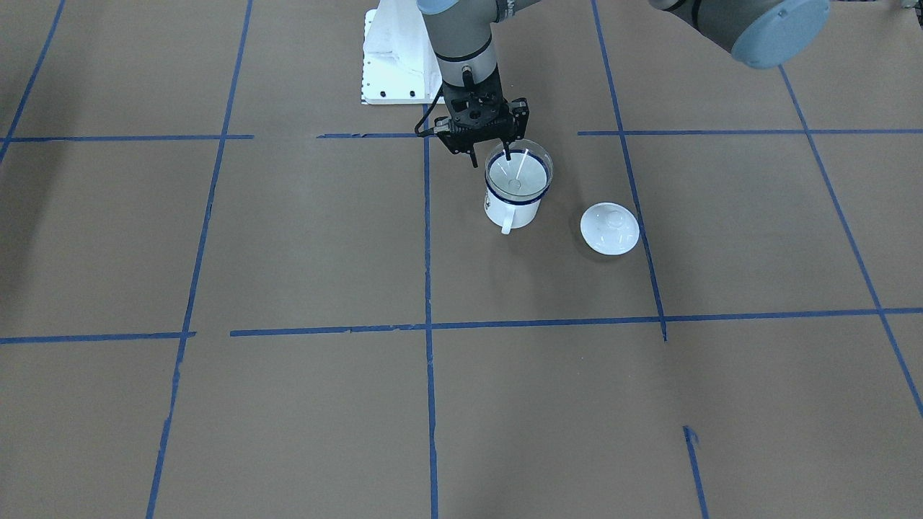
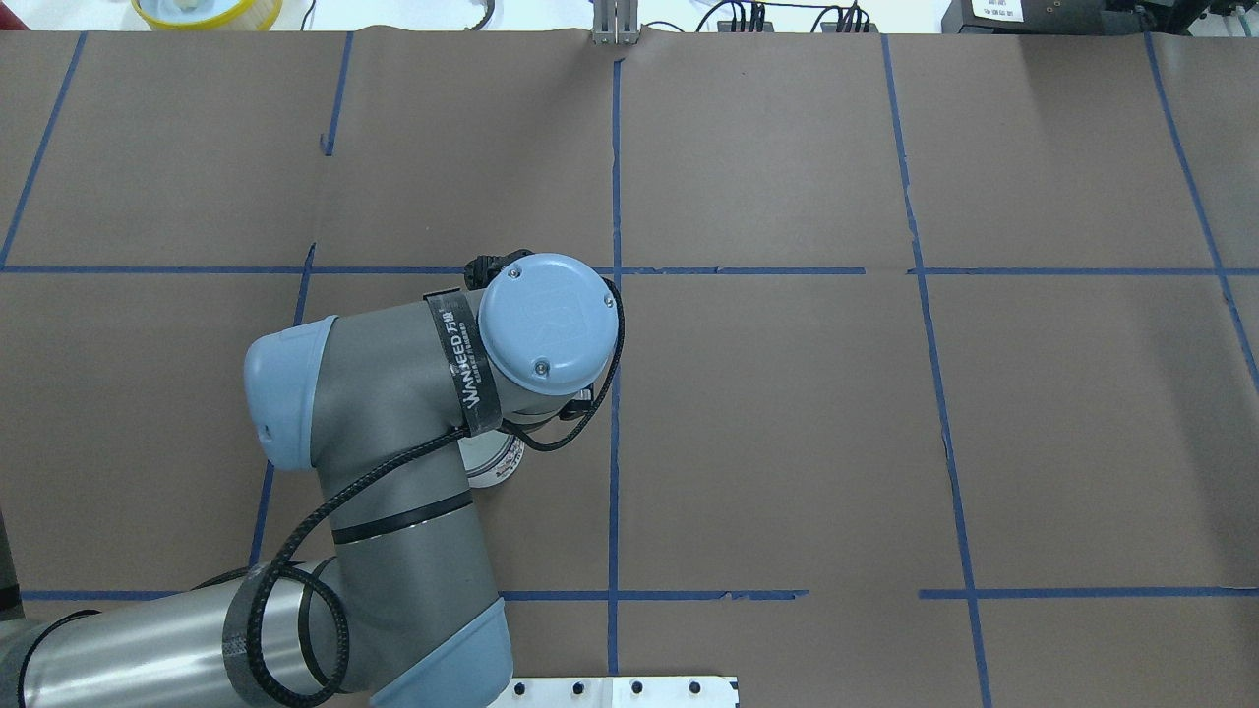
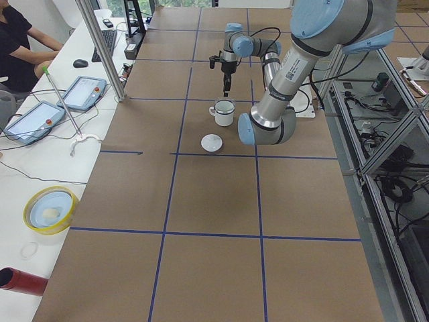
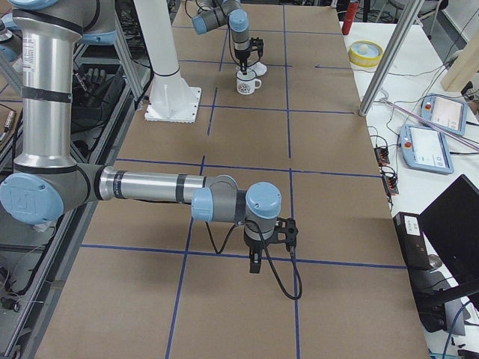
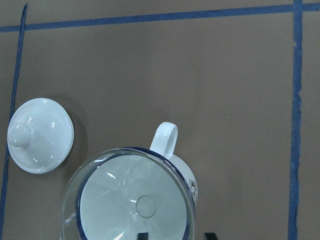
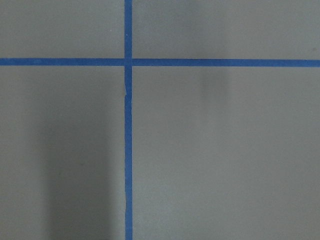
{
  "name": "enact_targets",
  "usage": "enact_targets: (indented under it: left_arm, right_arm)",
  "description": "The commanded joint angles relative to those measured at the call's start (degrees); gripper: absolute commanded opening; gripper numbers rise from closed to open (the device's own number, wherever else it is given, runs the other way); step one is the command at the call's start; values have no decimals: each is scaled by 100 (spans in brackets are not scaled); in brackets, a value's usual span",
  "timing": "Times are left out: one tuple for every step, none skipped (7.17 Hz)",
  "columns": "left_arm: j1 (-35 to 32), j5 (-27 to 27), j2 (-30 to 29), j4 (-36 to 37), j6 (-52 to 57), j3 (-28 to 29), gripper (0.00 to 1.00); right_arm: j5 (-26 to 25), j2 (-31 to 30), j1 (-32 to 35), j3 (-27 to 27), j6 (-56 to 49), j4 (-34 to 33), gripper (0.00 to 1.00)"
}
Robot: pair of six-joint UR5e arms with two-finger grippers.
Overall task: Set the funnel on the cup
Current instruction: 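Lower the funnel into the mug opening and open the left gripper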
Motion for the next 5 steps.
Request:
enact_targets:
  left_arm:
    - [1, 133, 11, -43, -3, -57, 100]
    - [-17, 142, 124, -261, 6, -293, 100]
    - [-34, 125, 351, -707, -12, -582, 100]
    - [-69, 125, 554, -1451, -3, -568, 100]
    - [-348, 90, 895, -2180, 6, -559, 100]
  right_arm:
    - [0, 0, 0, 0, 0, 0, 100]
    - [0, 0, 0, 0, 0, 0, 100]
    - [0, 0, 0, 0, 0, 0, 100]
    - [0, 0, 0, 0, 0, 0, 100]
    - [0, 0, 0, 0, 0, 0, 100]
